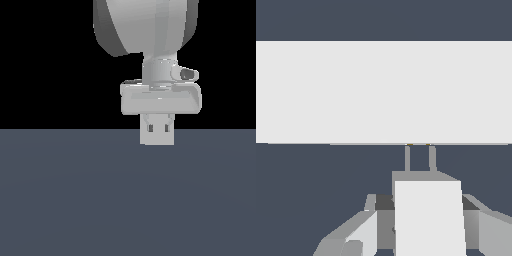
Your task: Plug the charger into the wall socket.
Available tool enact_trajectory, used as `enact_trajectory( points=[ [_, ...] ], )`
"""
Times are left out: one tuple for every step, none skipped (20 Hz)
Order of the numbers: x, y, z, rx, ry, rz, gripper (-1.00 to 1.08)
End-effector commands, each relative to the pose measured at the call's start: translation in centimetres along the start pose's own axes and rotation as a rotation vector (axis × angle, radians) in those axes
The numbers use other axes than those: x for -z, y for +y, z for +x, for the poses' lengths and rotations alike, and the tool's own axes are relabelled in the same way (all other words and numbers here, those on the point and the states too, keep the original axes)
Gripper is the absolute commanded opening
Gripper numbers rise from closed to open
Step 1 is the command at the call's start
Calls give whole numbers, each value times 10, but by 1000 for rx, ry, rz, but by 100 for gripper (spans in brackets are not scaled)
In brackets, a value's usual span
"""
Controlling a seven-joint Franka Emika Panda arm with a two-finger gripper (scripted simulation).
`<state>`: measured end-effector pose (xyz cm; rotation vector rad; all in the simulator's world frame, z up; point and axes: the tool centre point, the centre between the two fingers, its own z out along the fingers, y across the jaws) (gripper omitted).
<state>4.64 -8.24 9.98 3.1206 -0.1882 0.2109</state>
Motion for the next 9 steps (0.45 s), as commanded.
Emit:
enact_trajectory(
  points=[
    [-1, 0, 8, 0, 0, 0, -100],
    [-1, 0, 10, 0, 0, 0, -100],
    [-1, 0, 12, 0, 0, 0, -100],
    [-2, 0, 14, 0, 0, 0, -100],
    [-2, 0, 15, 0, 0, 0, -100],
    [-2, 0, 16, 0, 0, 0, -100],
    [-2, 0, 17, 0, 0, 0, -100],
    [-2, 0, 17, 0, 0, 0, -100],
    [-2, 0, 17, 0, 0, 0, -100]
  ],
)
